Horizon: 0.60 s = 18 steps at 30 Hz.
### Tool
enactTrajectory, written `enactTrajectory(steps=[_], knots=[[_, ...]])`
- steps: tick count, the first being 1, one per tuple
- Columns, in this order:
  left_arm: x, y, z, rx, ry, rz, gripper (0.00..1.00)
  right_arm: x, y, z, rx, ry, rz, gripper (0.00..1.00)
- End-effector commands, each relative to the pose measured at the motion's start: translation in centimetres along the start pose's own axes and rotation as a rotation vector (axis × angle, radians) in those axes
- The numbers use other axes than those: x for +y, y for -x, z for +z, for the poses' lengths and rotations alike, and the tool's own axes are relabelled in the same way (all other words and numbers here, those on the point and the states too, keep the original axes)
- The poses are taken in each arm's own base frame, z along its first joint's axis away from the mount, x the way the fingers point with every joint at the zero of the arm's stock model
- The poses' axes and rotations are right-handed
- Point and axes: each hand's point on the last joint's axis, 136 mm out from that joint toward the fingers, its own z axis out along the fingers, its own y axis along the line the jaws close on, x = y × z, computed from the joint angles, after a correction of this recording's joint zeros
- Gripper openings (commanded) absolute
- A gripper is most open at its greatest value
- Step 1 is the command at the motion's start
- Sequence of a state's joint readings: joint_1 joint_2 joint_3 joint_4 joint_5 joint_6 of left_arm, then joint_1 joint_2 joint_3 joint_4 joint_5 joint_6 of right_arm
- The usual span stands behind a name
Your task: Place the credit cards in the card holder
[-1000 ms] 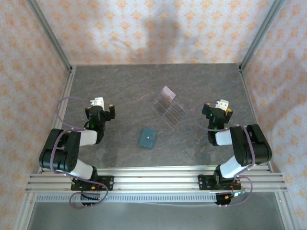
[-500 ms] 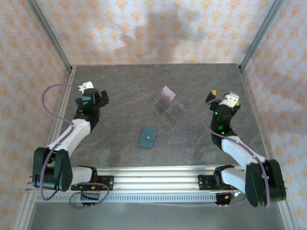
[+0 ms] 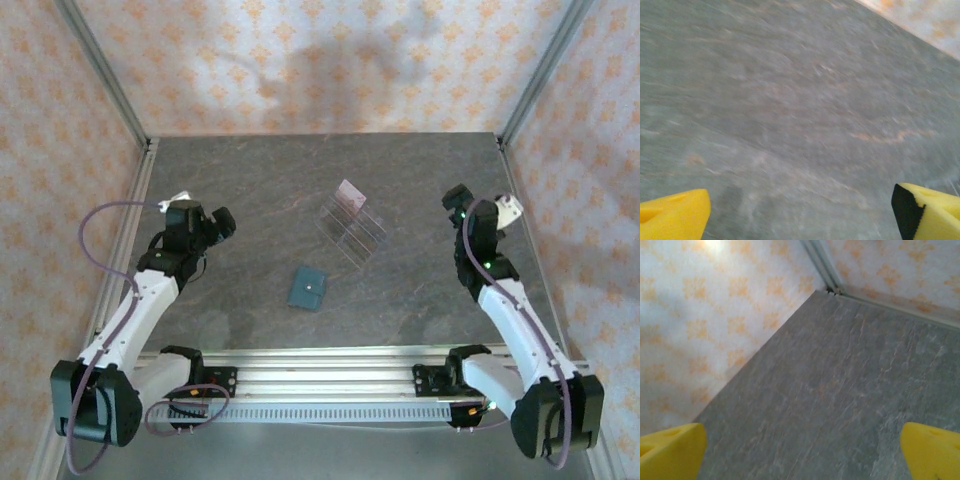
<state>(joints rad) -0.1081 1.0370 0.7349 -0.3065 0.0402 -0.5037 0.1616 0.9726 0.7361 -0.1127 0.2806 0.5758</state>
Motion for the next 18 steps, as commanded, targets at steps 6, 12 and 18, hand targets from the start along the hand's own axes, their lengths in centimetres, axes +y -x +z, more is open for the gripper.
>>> enactTrajectory(steps=[6,12,18], knots=[[-6.1,-8.3,0.2,0.258,-0.283,0.092,0.79,3.6,-7.9,-4.6,0.240,-0.004,-0.382,0.99],[-8.5,-12.9,0.4,0.369,-0.451,0.117,0.64,9.1,-18.5,-8.4,0.486,0.208,-0.569,0.83],[-10.4,-17.2,0.8,0.498,-0.499,0.186,0.55,11.6,-28.0,-11.6,0.716,0.323,-0.672,0.46]])
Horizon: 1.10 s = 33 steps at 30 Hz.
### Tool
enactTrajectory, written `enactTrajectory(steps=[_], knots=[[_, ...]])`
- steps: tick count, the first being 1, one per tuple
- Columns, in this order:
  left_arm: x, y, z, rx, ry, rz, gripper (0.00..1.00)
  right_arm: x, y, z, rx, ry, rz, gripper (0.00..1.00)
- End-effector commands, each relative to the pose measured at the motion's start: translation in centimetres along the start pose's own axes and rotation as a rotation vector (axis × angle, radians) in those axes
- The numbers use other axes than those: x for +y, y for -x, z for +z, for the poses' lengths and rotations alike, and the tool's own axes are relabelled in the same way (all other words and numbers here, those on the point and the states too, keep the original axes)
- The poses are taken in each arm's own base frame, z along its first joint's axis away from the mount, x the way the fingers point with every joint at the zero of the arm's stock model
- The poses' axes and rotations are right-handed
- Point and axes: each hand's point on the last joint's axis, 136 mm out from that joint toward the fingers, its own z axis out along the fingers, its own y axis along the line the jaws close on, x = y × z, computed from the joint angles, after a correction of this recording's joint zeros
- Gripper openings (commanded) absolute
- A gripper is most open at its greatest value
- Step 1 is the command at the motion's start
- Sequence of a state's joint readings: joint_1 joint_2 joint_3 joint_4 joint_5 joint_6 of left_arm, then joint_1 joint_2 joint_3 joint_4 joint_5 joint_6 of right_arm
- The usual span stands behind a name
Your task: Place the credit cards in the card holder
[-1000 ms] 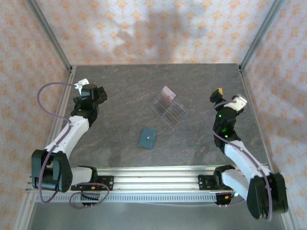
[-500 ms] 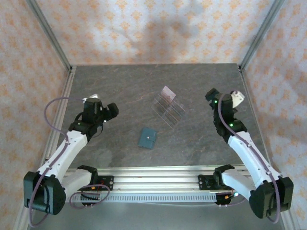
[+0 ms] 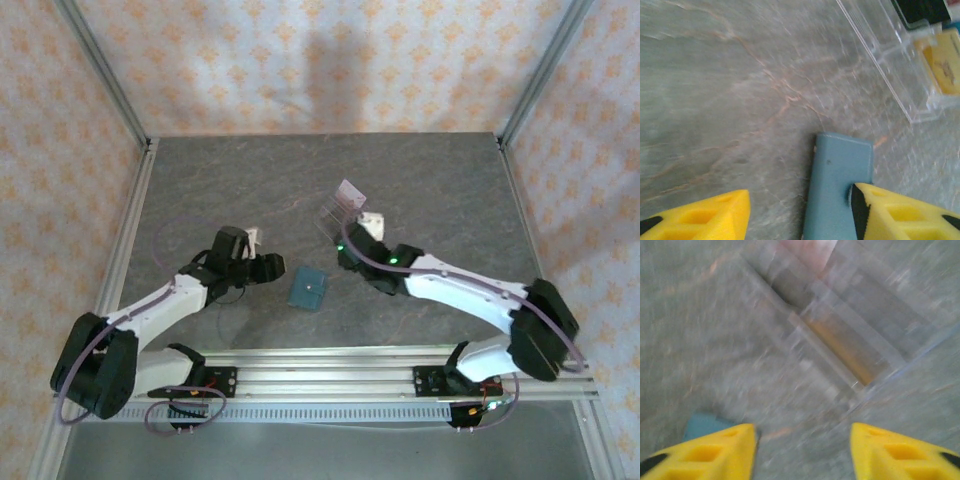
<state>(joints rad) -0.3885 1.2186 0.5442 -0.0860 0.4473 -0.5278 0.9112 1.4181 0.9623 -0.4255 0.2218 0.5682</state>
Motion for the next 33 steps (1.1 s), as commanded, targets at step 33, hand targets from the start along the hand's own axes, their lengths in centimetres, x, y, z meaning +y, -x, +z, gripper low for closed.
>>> enactTrajectory(steps=[33], knots=[[1.3,-7.6,4.9,0.106,0.132,-0.026,0.23,9.0,-11.3,8.0,0.372,0.111,-0.119,0.40]])
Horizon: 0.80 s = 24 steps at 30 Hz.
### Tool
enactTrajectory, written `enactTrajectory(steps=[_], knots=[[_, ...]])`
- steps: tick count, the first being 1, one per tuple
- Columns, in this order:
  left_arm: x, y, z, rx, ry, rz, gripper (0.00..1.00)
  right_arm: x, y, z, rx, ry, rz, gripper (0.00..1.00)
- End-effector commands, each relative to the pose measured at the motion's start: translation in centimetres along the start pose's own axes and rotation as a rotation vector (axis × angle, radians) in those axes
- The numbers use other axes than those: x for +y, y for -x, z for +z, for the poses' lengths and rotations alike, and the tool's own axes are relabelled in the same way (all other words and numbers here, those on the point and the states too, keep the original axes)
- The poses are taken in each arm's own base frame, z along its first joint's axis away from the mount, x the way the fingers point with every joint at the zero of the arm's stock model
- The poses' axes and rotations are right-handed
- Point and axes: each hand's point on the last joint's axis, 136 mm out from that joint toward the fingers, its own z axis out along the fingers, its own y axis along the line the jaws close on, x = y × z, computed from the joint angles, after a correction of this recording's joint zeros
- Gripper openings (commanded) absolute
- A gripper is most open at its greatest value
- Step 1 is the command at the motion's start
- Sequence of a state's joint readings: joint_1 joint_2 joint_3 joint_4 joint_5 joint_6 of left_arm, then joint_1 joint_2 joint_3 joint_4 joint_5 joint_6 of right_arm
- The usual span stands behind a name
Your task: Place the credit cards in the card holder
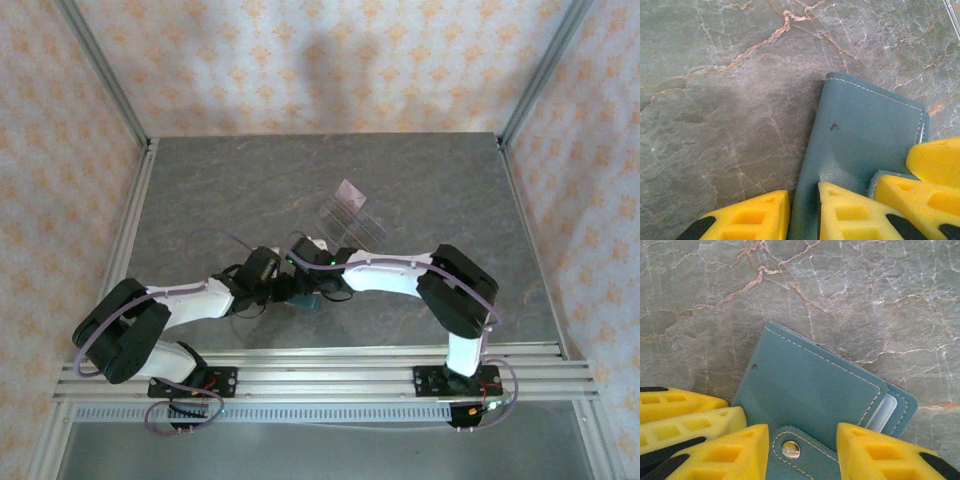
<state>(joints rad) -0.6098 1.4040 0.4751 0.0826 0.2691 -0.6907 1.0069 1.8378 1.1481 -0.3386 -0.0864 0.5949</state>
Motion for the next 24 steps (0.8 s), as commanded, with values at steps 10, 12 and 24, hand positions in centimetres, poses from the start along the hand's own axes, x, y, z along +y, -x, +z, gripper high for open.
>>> enactTrajectory(steps=[10,12,24], knots=[[1.8,-2.9,0.5,0.015,0.057,-0.075,0.22,-2.0,-5.8,3.6,0.074,-0.126,-0.080,0.45],[1.9,-3.0,0.2,0.008,0.054,-0.093,0.23,-2.4,-6.6,3.8,0.079,-0.140,-0.098,0.46],[1.1,-1.9,-2.5,-0.040,0.029,-0.152,0.26,-3.0,-8.4,4.7,0.103,-0.113,-0.118,0.40]])
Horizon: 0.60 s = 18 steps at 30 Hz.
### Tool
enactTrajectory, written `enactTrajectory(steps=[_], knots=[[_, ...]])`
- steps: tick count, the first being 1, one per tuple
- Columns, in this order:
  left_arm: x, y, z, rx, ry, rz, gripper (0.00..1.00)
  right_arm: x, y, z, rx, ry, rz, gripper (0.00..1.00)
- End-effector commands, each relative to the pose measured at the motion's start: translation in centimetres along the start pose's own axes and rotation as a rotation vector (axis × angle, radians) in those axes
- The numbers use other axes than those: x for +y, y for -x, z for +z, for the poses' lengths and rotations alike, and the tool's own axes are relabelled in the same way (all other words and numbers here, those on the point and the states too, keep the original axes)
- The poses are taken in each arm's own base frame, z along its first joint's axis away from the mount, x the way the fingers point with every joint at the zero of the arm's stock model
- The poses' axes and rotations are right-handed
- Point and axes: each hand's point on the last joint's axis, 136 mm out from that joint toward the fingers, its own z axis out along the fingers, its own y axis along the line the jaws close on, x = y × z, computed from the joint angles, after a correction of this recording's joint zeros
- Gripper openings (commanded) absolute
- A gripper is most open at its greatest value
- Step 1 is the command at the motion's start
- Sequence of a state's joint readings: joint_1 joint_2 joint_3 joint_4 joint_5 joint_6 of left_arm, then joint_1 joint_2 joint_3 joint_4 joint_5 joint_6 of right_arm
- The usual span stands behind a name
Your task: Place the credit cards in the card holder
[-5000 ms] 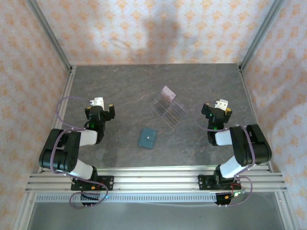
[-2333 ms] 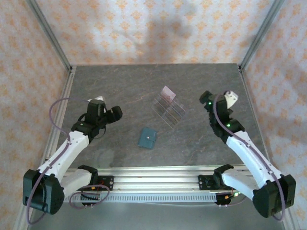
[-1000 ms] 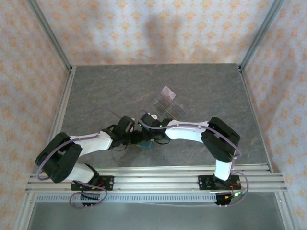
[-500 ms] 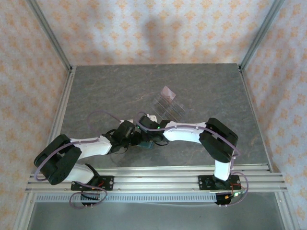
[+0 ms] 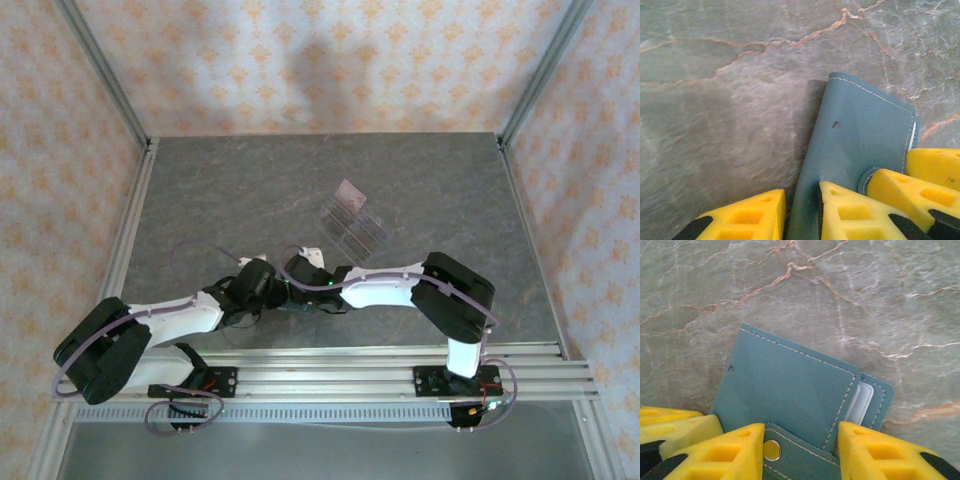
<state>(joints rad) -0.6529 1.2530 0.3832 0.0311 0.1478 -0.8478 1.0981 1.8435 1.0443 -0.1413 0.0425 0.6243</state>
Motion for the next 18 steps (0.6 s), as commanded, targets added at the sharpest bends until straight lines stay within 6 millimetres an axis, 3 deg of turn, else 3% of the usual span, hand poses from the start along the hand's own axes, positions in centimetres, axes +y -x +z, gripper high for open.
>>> enactTrajectory(steps=[1,6,13,18], knots=[[-0.7,-1.0,-0.7,0.042,-0.027,-0.031,0.26,-4.1,-7.6,2.6,0.236,-0.119,-0.095,0.40],[-0.4,-1.9,0.1,0.077,-0.033,-0.035,0.26,-3.7,-7.4,2.4,0.233,-0.093,-0.109,0.43],[0.0,-2.8,0.8,0.095,-0.051,-0.063,0.20,-1.3,-7.5,1.4,0.243,0.053,-0.124,0.45],[0.4,-2.7,0.5,0.080,-0.041,-0.079,0.17,0.0,-6.3,0.2,0.207,0.105,-0.123,0.48]])
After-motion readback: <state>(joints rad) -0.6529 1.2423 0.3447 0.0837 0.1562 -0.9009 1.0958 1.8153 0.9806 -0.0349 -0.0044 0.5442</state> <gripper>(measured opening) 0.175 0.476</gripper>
